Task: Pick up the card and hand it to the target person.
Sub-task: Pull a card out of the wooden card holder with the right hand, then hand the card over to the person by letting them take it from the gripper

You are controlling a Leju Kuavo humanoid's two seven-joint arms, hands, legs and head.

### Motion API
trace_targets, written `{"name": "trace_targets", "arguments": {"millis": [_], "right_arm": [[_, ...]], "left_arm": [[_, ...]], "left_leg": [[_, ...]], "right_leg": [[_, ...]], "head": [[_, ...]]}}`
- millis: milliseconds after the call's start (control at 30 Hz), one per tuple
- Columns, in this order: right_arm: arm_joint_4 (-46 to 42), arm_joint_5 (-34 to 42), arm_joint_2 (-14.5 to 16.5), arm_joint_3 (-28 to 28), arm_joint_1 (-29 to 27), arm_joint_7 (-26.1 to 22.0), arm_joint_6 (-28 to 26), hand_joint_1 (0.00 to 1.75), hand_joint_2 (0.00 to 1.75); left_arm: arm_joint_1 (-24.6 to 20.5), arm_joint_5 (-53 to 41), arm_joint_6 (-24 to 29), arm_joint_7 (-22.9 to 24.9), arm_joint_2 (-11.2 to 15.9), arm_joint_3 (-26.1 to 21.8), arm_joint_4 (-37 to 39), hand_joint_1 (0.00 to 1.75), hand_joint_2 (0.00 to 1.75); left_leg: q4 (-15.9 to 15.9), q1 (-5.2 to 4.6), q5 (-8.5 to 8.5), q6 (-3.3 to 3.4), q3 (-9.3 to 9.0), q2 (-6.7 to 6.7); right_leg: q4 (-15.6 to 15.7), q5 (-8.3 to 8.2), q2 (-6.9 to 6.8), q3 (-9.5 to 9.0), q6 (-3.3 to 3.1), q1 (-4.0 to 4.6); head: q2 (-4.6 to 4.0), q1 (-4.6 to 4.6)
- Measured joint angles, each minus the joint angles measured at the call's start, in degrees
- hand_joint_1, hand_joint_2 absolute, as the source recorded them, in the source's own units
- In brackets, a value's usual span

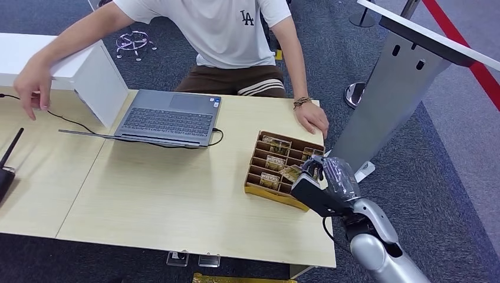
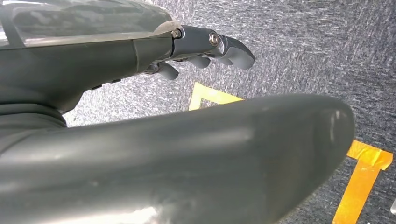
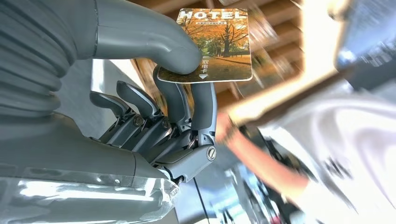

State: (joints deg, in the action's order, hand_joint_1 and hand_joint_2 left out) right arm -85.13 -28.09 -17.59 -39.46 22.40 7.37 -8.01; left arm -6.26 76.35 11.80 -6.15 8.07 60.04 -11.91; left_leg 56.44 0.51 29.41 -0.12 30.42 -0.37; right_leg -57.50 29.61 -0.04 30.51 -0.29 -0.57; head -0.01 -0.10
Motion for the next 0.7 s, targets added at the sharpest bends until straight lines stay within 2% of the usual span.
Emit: {"name": "trace_targets", "arguments": {"millis": [200, 333, 467, 700], "right_arm": [[-8.97, -8.66, -0.91, 0.54, 0.49, 2.0, -4.48, 1.75, 1.75], [-12.35, -19.4, -0.86, 0.9, 0.98, 2.17, -10.54, 1.75, 1.75], [-13.08, -30.76, 0.15, 1.05, 2.15, 1.12, -20.42, 1.75, 1.75], [-10.46, -38.03, 2.95, 0.94, 4.8, 0.59, -29.64, 1.75, 1.75]], "left_arm": [[0.01, -0.14, 0.0, -0.12, -0.02, 0.02, 0.0, 0.0, 0.0], [-0.02, -0.25, 0.02, -0.14, -0.08, 0.08, 0.0, 0.0, 0.0], [-0.07, -0.51, 0.03, -0.14, -0.27, 0.25, 0.0, 0.0, 0.0], [-0.18, -0.5, 0.37, -0.14, -0.69, 0.59, 0.0, 0.0, 0.0]], "left_leg": [[0.0, 0.0, 0.0, 0.0, 0.0, 0.0], [0.0, 0.0, 0.0, 0.0, 0.01, 0.0], [0.0, 0.0, 0.0, 0.0, 0.01, 0.0], [0.0, 0.0, 0.0, 0.0, 0.02, -0.01]], "right_leg": [[0.0, 0.0, 0.0, 0.0, 0.0, 0.0], [0.0, 0.0, 0.0, -0.01, 0.0, 0.0], [0.0, 0.0, 0.0, -0.02, 0.0, 0.0], [-0.01, 0.0, 0.0, -0.02, 0.0, 0.0]], "head": [[0.0, 0.0], [0.01, -0.04], [0.01, -0.03], [0.0, 0.0]]}}
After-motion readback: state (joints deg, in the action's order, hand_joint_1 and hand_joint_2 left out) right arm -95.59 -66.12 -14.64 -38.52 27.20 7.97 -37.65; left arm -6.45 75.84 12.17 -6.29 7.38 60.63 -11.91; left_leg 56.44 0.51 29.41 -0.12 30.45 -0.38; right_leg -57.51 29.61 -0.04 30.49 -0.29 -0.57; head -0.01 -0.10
